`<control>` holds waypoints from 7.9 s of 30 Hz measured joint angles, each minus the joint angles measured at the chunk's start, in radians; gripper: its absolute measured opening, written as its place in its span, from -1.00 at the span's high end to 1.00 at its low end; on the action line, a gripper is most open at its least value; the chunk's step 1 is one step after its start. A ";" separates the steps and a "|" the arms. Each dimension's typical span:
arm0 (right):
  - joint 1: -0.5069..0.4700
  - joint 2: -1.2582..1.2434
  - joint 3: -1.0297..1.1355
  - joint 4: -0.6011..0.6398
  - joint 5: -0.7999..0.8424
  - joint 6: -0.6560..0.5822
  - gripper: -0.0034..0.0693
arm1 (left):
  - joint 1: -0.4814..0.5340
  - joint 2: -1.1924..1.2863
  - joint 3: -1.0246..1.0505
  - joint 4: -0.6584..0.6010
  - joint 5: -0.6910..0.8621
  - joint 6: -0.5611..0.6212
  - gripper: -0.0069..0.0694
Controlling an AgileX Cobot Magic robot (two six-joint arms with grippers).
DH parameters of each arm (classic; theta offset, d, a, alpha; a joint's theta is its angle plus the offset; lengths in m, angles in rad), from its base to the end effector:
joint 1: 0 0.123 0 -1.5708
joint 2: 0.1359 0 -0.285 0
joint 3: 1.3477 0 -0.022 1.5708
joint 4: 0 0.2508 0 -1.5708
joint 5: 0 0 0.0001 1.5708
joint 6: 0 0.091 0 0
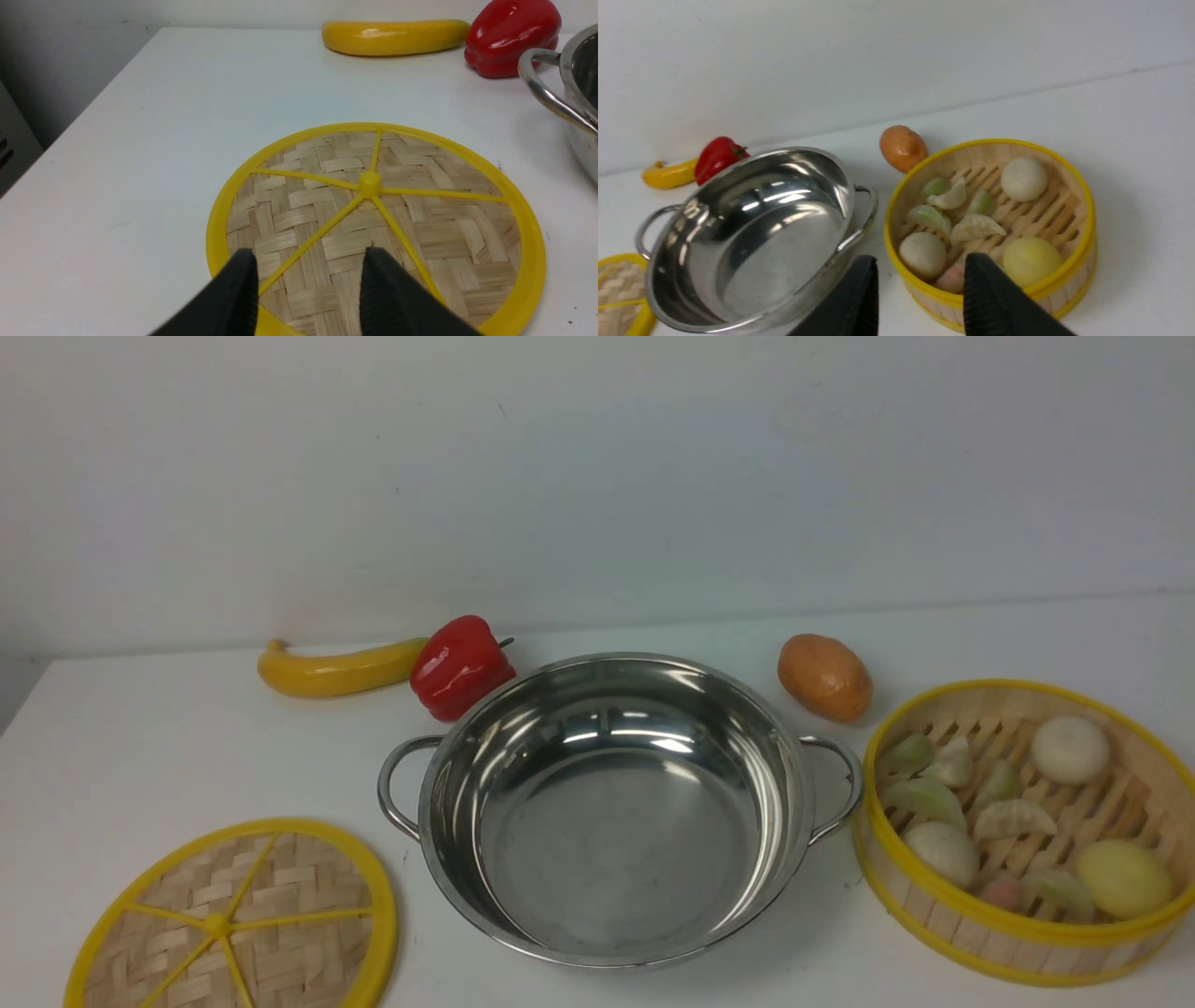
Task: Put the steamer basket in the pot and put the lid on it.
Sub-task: Use the right arm to lift the steamer closest to it, then use the right arm to put the steamer into the iron steamer pot in the middle
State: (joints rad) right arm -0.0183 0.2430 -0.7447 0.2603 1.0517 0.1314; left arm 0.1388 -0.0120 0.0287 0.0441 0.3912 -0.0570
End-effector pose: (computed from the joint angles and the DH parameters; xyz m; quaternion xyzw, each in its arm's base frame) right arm 0.0118 0.0201 0.3475 0.0585 0.8412 0.1590 0.5135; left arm 0.0514 0.0087 0.1691 -0.0677 0.8080 0.0426 0.5837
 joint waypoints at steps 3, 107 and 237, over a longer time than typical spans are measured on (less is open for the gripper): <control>0.000 0.000 -0.001 0.037 -0.018 0.000 0.24 | 0.000 0.000 0.000 0.000 0.000 0.000 0.06; -0.150 1.801 -0.679 -0.182 0.097 -0.530 0.51 | 0.000 0.000 0.000 0.000 0.000 0.000 0.06; 0.451 1.990 -1.236 -0.107 0.198 -0.313 0.86 | 0.000 0.000 0.000 0.000 0.000 0.000 0.06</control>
State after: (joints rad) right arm 0.4329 2.2333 -1.9808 0.1535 1.2496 -0.1819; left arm 0.1388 -0.0120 0.0287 0.0441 0.3912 -0.0570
